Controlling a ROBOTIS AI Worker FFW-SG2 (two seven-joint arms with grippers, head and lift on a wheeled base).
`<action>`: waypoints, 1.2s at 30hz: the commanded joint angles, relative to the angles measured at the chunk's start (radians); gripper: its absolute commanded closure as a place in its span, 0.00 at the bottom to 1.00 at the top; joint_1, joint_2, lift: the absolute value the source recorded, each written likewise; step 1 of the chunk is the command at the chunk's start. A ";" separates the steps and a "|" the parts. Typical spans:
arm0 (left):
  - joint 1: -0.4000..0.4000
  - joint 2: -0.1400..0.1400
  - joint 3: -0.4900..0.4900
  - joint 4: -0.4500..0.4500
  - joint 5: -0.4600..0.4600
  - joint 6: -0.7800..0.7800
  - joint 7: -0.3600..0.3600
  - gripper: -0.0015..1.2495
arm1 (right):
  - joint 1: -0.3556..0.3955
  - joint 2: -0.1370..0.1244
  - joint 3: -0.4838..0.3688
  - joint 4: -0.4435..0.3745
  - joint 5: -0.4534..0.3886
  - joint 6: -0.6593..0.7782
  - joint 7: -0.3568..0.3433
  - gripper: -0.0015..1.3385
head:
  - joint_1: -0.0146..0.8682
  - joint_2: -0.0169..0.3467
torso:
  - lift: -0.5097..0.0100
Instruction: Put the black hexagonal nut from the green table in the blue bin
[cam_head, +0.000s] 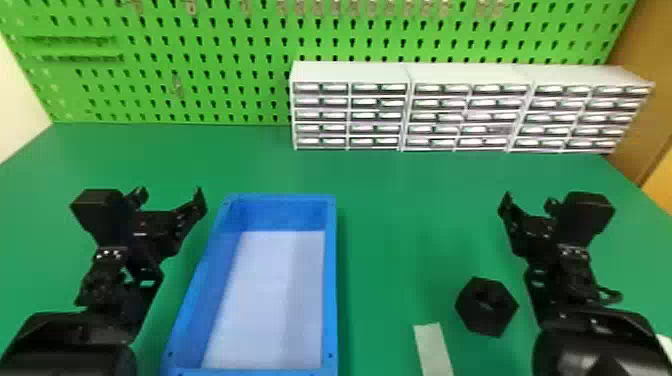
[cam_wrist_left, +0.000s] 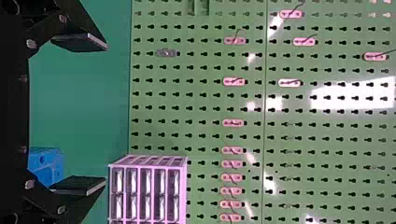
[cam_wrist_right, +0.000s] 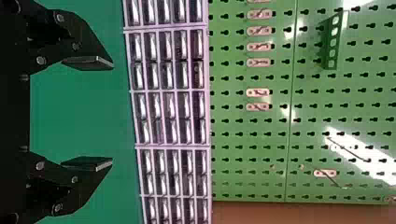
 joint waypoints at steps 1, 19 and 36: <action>-0.001 0.000 0.000 0.000 0.001 0.000 0.000 0.20 | -0.001 0.001 -0.001 0.000 -0.001 0.000 0.000 0.40 | 0.79 0.19 | 0.79; 0.000 0.000 0.003 0.000 0.001 -0.001 0.000 0.20 | -0.004 -0.005 0.002 -0.040 -0.017 0.089 0.001 0.40 | 0.79 0.19 | 0.79; 0.005 0.000 0.010 -0.003 0.001 0.000 -0.002 0.20 | -0.153 -0.115 -0.011 -0.290 0.064 0.786 0.124 0.40 | 0.79 0.19 | 0.79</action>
